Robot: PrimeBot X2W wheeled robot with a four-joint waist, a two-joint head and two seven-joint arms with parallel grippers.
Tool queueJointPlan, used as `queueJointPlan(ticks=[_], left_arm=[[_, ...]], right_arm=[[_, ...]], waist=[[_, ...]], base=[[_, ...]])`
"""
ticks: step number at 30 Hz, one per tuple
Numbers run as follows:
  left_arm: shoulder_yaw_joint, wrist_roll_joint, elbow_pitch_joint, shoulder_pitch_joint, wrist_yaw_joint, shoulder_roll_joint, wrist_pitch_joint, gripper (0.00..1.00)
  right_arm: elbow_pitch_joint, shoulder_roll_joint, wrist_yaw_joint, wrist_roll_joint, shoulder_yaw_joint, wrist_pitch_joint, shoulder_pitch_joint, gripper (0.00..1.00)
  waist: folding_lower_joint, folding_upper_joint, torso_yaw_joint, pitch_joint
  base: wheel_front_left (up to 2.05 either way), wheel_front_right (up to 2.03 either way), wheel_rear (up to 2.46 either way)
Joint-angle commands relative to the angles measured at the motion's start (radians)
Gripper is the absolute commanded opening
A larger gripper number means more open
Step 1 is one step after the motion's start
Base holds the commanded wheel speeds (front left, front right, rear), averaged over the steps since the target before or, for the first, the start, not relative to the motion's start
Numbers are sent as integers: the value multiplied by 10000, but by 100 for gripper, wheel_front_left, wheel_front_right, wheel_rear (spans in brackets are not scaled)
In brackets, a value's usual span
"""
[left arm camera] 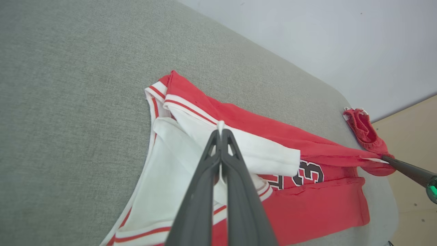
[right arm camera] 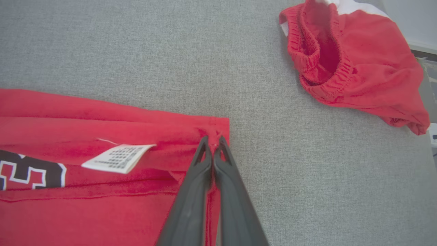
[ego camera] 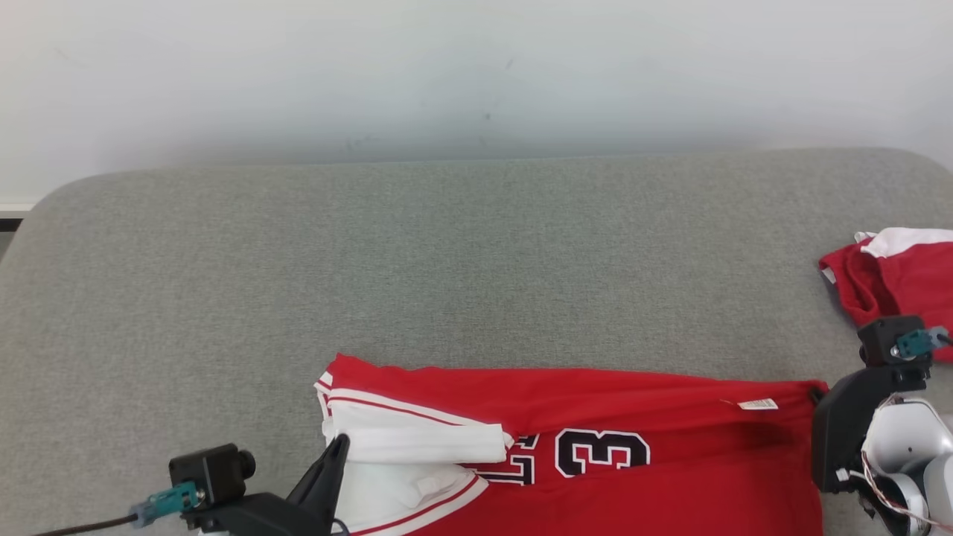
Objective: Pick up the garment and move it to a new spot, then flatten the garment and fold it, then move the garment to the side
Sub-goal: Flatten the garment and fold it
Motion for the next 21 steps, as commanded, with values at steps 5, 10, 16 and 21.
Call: queueJointPlan(ticks=[5, 10, 16, 21], left_arm=[[-16, -103, 26, 488, 43, 146, 112, 0], [-222, -302, 277, 745, -94, 2, 60, 0], [-342, -193, 819, 911, -196, -83, -190, 0], [-296, -181, 1125, 1069, -193, -40, -351, 0]], right_arm=[[-49, -178, 0, 144, 125, 253, 435, 0], [-163, -363, 0, -53, 154, 420, 591, 9], [-308, -141, 0, -71, 19, 644, 730, 100], [-547, -164, 0, -21, -118, 754, 865, 100]], waist=[[1, 1, 226, -154], [1, 1, 276, -194], [1, 1, 279, -282], [1, 1, 279, -348]], base=[[0, 0, 0], [0, 0, 0], [0, 0, 0], [0, 0, 0]])
